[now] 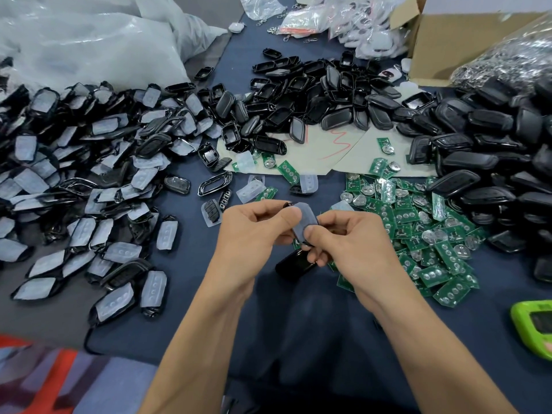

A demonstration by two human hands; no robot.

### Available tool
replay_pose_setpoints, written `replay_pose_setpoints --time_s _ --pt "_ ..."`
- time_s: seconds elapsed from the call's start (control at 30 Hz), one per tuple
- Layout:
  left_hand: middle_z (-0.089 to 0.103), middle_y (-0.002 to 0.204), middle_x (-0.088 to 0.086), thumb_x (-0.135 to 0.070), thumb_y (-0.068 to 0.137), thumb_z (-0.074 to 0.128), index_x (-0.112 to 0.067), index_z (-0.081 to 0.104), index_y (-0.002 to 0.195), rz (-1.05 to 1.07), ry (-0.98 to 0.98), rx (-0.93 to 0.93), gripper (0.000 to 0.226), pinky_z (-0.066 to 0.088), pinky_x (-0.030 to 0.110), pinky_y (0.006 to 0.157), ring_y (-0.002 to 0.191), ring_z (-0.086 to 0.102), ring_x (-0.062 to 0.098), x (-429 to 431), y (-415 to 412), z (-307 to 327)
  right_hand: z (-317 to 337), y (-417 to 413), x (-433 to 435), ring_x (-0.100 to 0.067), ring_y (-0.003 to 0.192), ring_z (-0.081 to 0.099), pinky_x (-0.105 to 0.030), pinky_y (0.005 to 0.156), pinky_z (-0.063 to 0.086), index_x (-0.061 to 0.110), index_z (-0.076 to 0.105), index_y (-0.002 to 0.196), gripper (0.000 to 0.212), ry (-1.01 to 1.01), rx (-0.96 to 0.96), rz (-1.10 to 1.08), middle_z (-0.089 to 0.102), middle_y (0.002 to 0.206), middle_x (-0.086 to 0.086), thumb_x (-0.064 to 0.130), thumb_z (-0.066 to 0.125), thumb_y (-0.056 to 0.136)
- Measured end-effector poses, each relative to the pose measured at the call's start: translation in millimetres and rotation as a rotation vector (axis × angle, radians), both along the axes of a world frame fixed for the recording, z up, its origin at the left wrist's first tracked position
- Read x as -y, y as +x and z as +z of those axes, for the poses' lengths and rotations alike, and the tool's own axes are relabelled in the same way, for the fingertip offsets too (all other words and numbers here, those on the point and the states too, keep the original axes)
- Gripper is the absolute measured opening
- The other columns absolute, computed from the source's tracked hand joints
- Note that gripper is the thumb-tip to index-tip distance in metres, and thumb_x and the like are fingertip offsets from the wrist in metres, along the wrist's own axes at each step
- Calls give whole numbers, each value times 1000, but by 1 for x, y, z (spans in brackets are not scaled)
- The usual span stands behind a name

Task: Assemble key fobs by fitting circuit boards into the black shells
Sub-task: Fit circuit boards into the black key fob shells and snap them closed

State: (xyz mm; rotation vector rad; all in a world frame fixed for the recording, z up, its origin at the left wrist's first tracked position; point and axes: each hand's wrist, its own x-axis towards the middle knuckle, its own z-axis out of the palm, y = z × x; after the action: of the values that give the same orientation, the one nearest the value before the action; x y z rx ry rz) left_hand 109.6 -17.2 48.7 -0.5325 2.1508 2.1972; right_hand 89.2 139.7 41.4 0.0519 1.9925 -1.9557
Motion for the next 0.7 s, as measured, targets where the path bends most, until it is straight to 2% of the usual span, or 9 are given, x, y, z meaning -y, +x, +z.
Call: replay_pose_setpoints --time_s 0.1,0.2,0.33,0.4,0.5,0.6,0.7 --pt "79 79 9 -5 92 73 -13 81 87 74 -39 17 12 64 34 73 70 70 21 -5 -1 0 1 -1 -1 -17 50 61 -23 48 49 13 75 69 23 39 16 27 72 63 -12 1 73 88" --pt "76 69 3 -4 90 74 -19 82 77 118 -88 15 21 56 21 59 58 63 12 -7 -3 0 1 1 1 -16 50 62 -22 49 48 14 76 71 20 17 35 26 72 64 -8 8 74 90" --pt "78 71 3 -5 89 75 -19 82 80 117 -91 1 18 56 22 60 59 65 11 -8 -3 0 -1 3 3 -17 47 59 -28 49 44 29 77 70 27 107 -42 -21 69 58 -8 10 73 90" --pt "77 71 3 -7 89 75 -19 82 82 76 -111 -5 16 54 20 58 60 65 9 -8 -2 2 -1 3 3 -16 45 58 -25 48 42 26 77 71 22 157 -80 -32 68 55 -5 13 75 88" --pt "74 64 2 -2 89 75 -22 82 73 89 -142 -14 26 51 19 52 53 60 9 -8 -2 1 -1 2 1 -14 44 59 -23 46 43 24 77 73 18 182 -90 2 68 55 -2 14 74 87" --pt "74 61 -1 0 88 75 -33 81 65 108 -165 -46 41 52 19 50 51 60 8 -9 -2 2 -1 4 0 -13 46 60 -26 48 46 25 77 77 13 169 -104 16 68 56 0 19 74 87" --pt "73 60 -2 -3 88 75 -39 80 66 95 -211 -86 42 54 22 51 50 59 9 -10 -2 4 -4 4 2 -11 43 57 -22 45 43 26 76 78 16 188 -139 -15 65 52 2 15 73 88"
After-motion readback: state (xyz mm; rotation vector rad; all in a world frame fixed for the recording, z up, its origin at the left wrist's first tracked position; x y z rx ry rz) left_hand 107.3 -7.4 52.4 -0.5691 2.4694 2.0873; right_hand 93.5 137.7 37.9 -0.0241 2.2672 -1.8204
